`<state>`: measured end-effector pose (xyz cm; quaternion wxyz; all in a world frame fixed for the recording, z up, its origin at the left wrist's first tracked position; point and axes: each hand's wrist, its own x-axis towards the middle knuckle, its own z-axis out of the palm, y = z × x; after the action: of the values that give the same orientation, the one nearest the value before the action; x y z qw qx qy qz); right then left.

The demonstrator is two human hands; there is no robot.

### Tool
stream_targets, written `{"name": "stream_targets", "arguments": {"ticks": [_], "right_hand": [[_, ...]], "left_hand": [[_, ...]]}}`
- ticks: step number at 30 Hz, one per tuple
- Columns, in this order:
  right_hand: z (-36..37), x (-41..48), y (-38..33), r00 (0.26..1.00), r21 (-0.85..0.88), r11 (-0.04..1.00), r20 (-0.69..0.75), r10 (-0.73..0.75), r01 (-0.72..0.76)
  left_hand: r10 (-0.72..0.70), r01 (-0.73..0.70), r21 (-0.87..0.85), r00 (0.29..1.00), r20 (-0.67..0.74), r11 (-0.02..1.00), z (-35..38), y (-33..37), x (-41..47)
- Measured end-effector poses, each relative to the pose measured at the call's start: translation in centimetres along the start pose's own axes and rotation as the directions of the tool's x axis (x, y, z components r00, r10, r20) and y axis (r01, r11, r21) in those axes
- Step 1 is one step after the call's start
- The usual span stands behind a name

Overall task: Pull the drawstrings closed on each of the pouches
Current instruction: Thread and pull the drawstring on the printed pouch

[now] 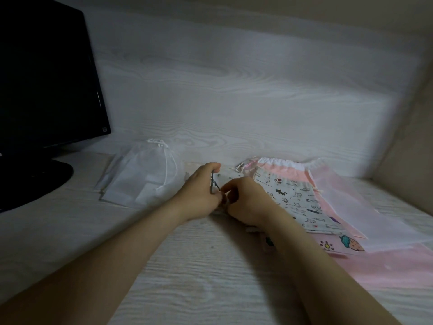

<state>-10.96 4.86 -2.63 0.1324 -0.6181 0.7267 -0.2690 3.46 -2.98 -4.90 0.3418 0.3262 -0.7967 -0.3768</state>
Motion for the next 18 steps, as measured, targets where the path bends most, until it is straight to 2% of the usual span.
{"name": "stream_targets", "arguments": {"ticks": [4,6,7,8,10,11,12,13,18], "right_hand": [[0.1,0.4,0.3,1.0,-0.05,0.999,-0.001,-0.015,0.015],[0.0,0.0,0.3,0.994,0.085,0.996,-0.106,0.032,-0.023],[-0.1,-0.1,0.3,0.982,0.25,0.968,-0.171,0.083,-0.038],[-0.2,-0.1,0.0,0.967,0.457,0.888,-0.202,0.154,-0.046],[-0.7,-0.5,-0.9,0.95,0.812,0.58,-0.129,0.284,-0.063],[-1.0,-0.5,-1.1,0.945,0.884,0.463,-0.092,0.313,-0.067],[-1.2,-0.6,-1.2,0.944,0.905,0.42,-0.073,0.321,-0.073],[-1.3,-0.6,-1.2,0.947,0.9,0.428,-0.068,0.314,-0.077],[-0.8,-0.8,-1.4,0.982,0.772,0.627,-0.017,0.188,-0.107]], "left_hand": [[0.12,-0.122,0.11,0.992,0.031,0.986,-0.1,0.7,-0.4],[0.164,-0.166,0.135,0.986,0.027,0.977,-0.2,0.9,-0.6],[0.178,-0.18,0.14,0.984,0.028,0.974,-0.2,1.0,-0.6],[0.192,-0.194,0.147,0.981,0.028,0.97,-0.2,1.0,-0.7],[0.217,-0.219,0.147,0.976,0.033,0.965,-0.1,1.1,-0.8],[0.223,-0.226,0.144,0.974,0.036,0.964,0.0,1.2,-0.8],[0.226,-0.229,0.141,0.973,0.04,0.963,0.0,1.3,-0.8],[0.229,-0.233,0.137,0.972,0.047,0.963,0.0,1.3,-0.8],[0.273,-0.283,0.074,0.955,0.118,0.956,-0.1,1.5,-0.9]]}}
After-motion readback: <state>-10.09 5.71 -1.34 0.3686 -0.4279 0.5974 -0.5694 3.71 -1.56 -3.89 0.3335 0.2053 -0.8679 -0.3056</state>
